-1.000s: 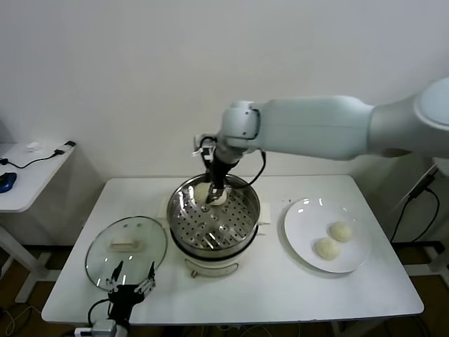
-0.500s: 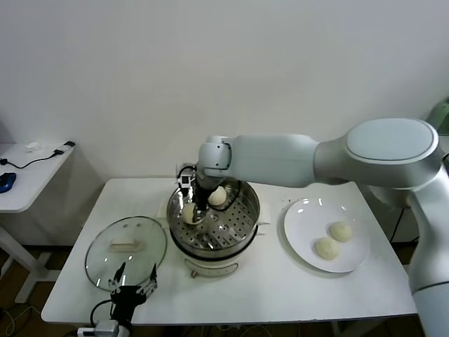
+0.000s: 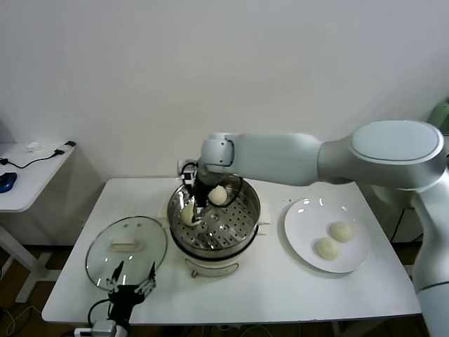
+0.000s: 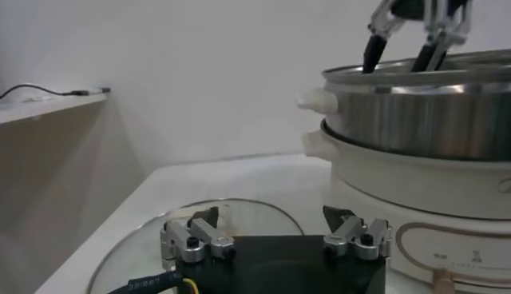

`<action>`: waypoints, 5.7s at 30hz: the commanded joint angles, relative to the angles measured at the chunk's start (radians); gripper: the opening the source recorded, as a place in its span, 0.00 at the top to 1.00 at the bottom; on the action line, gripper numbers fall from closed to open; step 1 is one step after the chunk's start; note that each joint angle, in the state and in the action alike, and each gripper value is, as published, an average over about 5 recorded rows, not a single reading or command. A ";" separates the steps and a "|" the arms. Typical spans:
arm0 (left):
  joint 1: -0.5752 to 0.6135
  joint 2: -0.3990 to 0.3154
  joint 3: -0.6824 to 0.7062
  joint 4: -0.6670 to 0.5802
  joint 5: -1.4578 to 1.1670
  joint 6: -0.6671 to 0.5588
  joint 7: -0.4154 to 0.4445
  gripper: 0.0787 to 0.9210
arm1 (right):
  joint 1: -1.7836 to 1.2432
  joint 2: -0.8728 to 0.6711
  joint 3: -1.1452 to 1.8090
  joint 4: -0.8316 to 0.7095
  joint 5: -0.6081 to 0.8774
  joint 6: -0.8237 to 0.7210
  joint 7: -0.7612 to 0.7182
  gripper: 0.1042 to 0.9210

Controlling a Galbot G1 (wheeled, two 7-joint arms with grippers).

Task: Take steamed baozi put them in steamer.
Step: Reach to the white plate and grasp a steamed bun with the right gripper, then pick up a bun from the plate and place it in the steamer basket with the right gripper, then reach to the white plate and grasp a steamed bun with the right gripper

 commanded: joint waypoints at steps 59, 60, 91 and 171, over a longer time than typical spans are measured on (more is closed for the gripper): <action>-0.002 -0.003 -0.016 0.011 -0.005 0.001 -0.003 0.12 | -0.383 -0.676 0.119 0.029 -0.607 0.125 -0.133 0.29; -0.001 -0.004 -0.016 0.008 -0.005 0.001 -0.003 0.12 | -0.360 -0.679 0.104 0.039 -0.602 0.125 -0.137 0.31; 0.026 -0.001 0.004 -0.061 0.009 0.011 0.001 0.12 | 0.266 -0.083 0.005 0.371 -0.597 0.608 -0.208 0.33; 0.041 -0.038 -0.010 -0.041 0.007 0.001 0.001 0.12 | -0.489 -0.697 0.310 -0.284 -0.777 0.378 -0.279 0.12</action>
